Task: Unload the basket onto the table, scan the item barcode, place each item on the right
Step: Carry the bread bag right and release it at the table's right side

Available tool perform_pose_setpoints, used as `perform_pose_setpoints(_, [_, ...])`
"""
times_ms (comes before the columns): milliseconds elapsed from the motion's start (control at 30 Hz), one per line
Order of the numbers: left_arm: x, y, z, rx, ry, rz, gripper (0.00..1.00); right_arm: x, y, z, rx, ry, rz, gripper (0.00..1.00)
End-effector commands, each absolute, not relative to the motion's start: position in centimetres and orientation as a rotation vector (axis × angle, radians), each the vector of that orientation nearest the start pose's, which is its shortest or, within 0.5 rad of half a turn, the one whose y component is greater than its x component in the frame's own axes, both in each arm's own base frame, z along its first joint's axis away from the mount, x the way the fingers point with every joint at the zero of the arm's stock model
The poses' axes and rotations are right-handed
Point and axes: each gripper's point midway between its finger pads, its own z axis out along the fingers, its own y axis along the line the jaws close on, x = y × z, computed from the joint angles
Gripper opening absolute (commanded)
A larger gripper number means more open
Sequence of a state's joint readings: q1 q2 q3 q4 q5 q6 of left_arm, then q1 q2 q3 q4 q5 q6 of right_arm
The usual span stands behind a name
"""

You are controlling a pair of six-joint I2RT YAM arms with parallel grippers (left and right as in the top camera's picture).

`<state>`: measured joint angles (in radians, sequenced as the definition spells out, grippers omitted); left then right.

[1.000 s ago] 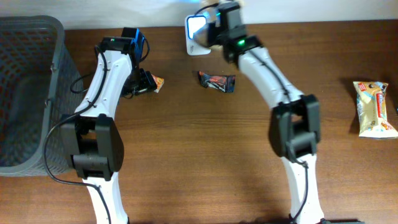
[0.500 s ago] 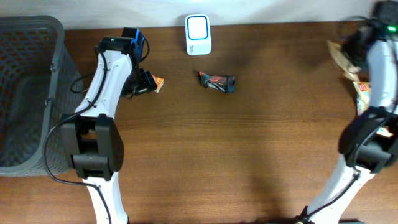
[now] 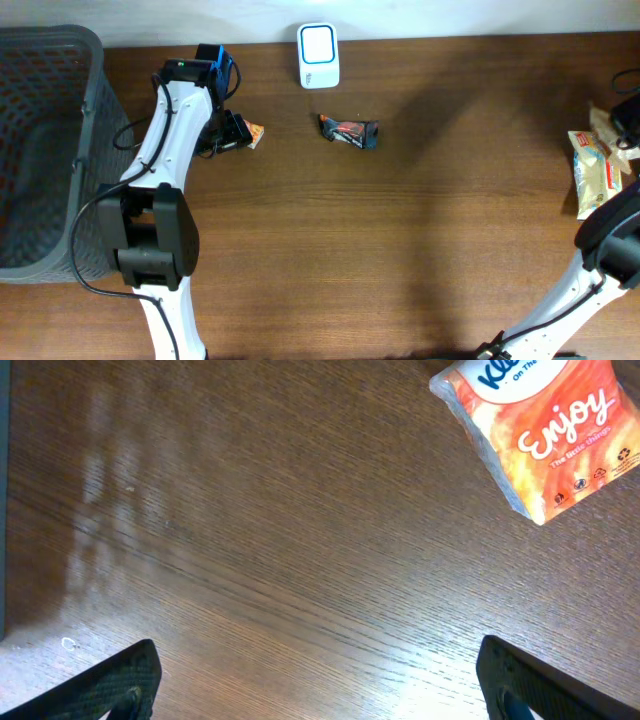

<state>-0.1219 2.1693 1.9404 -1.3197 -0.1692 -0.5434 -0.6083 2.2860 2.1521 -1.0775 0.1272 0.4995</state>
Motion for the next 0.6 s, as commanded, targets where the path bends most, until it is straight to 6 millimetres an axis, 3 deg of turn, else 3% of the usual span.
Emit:
perform_pose_setpoints(0, [42.8,-2.2,9.3,-0.656,2.977,0.235,0.99,42.2,-31.9,9.4,1.471,2.400,-0.226,0.27])
perform_pose_setpoints(133, [42.8,-2.2,9.3,-0.656,2.977,0.236,0.99,42.9,-31.0,9.5,1.456,2.408,-0.138,0.31])
perform_pose_setpoints(233, [42.8,-2.2,9.3,-0.657,2.977,0.235,0.99,44.3,-29.4,9.7,1.386,2.428,0.032,0.37])
perform_pose_setpoints(433, [42.8,-2.2,9.3,-0.656,2.977,0.235,0.99,46.9,-26.6,12.8,1.281,2.372,0.321,0.47])
perform_pose_setpoints(467, [42.8,-2.2,9.3,-0.656,2.977,0.235,0.99,46.9,-26.6,13.5,1.276,2.366,0.319,0.68])
perform_pose_setpoints(500, [42.8,-2.2,9.3,-0.656,2.977,0.235,0.99,46.8,-26.6,13.9,1.273,2.361,0.318,0.99])
perform_pose_setpoints(567, [42.8,-2.2,9.3,-0.656,2.977,0.235,0.99,46.7,-26.5,15.5,1.265,2.341,0.313,0.99])
